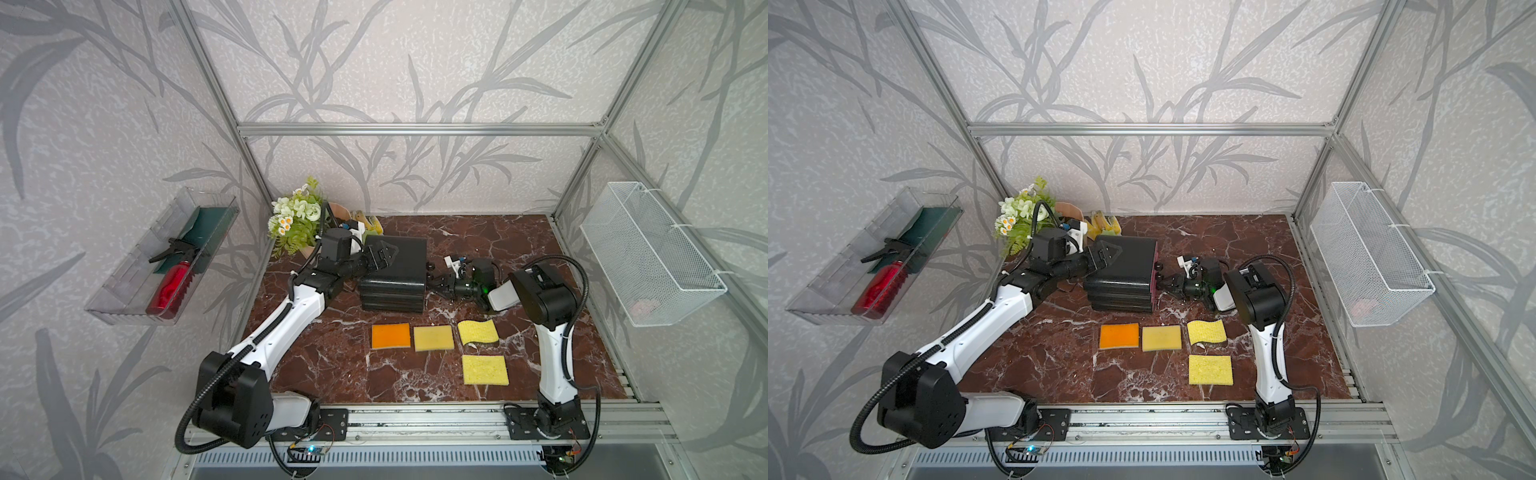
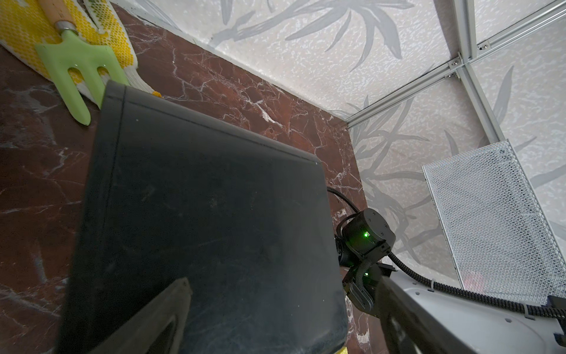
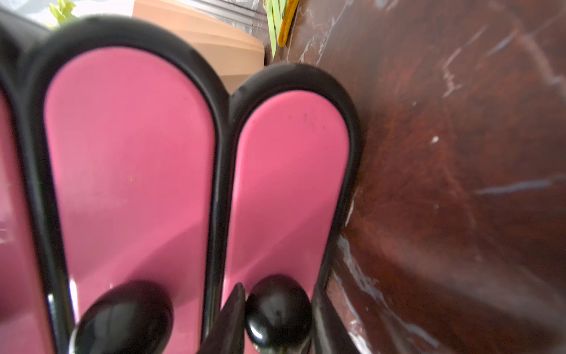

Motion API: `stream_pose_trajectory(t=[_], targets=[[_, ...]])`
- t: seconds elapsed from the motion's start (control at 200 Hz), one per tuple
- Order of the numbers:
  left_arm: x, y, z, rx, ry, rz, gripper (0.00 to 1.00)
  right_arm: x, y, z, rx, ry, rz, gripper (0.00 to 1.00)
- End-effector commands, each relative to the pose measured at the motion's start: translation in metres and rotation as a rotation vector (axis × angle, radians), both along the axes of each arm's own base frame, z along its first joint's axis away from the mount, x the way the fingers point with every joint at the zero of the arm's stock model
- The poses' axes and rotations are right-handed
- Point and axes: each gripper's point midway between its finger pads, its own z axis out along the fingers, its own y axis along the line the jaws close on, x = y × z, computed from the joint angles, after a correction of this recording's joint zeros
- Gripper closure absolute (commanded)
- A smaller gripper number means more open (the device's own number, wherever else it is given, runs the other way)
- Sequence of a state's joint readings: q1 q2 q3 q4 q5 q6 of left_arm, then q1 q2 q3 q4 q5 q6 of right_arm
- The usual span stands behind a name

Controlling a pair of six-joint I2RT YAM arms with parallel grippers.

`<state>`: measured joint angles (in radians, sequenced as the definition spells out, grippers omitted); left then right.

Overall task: Take the sponge out of the drawer
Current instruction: Open the drawer in the storage box.

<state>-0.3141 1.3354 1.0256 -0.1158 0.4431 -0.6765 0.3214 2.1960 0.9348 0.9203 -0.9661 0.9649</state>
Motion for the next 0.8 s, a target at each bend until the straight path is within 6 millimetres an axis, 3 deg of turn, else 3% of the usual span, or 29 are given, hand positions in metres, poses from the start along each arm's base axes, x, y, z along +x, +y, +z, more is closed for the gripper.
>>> stream_pose_trajectory(t=[0.0, 0.24, 0.795], targets=[[0.002, 0.000, -0.002, 0.001, 0.009, 0.012, 0.05, -0.008, -0.009, -0.023, -0.105, 0.053, -0.010, 0.75], [0.004, 0.002, -0.006, 0.011, 0.018, 0.027, 0.05, 0.001, -0.028, -0.018, -0.119, 0.049, -0.055, 0.78], [0.004, 0.004, -0.002, 0.022, 0.000, 0.032, 0.05, 0.003, -0.134, -0.008, -0.287, 0.088, -0.305, 0.78]])
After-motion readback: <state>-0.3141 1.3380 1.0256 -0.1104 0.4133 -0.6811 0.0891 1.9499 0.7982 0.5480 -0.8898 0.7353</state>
